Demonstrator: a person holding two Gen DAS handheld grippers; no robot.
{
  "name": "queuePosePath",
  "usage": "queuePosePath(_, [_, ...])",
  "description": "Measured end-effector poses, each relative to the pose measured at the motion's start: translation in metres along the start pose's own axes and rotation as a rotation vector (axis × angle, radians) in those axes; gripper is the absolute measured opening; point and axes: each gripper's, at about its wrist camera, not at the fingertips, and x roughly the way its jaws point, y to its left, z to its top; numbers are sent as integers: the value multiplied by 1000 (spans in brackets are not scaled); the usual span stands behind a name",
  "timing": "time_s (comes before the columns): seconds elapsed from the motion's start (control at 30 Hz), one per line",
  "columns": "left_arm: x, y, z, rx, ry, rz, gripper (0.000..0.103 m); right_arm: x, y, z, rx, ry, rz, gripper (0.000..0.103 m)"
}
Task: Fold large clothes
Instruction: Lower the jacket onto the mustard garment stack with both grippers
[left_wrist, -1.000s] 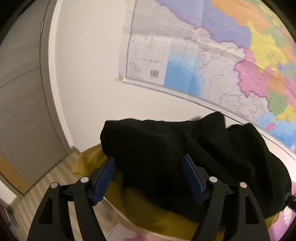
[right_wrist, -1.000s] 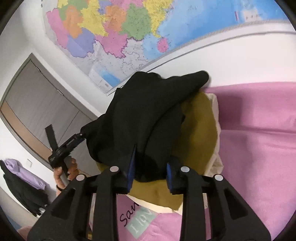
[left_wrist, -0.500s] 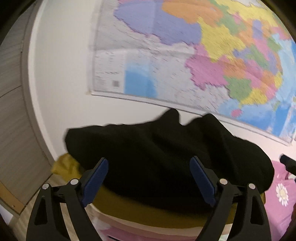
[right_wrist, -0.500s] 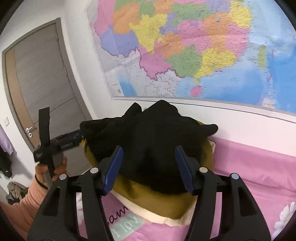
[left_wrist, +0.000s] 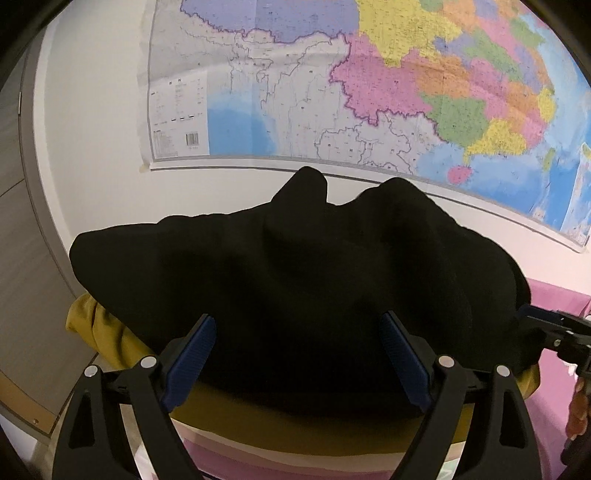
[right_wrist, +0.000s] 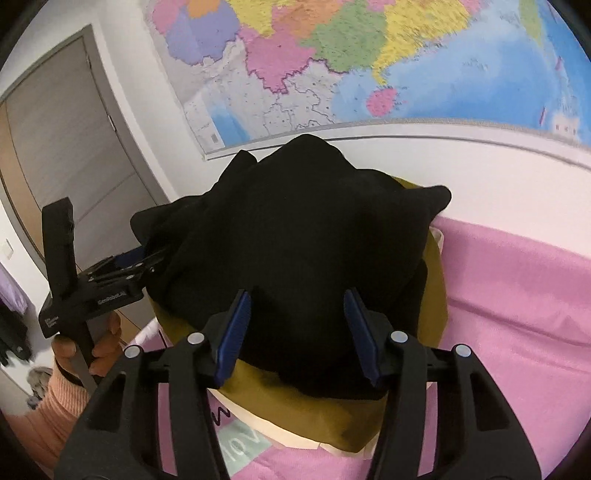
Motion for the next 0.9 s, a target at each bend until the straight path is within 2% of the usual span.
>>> queuePosePath(0.17, [-8,-3,-2,-1,-18,20,87,-11,16,0,-59,-19,-35,57])
queuePosePath(0.23, [-17,-7,-3,5,-43,34,95,-14,23,-1,-85,-32,-44,60])
queuePosePath(0.37, [-33,-16,-5,16,-81,12,96,-18,39,-1,-159,-49,-100,60])
queuePosePath(0.47, [-31,-22,-8,17,-68,-22,96,-13,45,-2,-193,-54,-125,63])
queuePosePath(0.57, [-16,-31,-14,35,-21,-27,96,3,48,-9,-251,-5,-160,64])
queuePosePath(0.67, [-4,-30,-18,10,21,-37,96,9,45,-13,-245,-2,-160,64])
queuePosePath(0.9, [-28,-39,-23,23,-25,-2,96,-11,45,-12,-213,-40,-130,67])
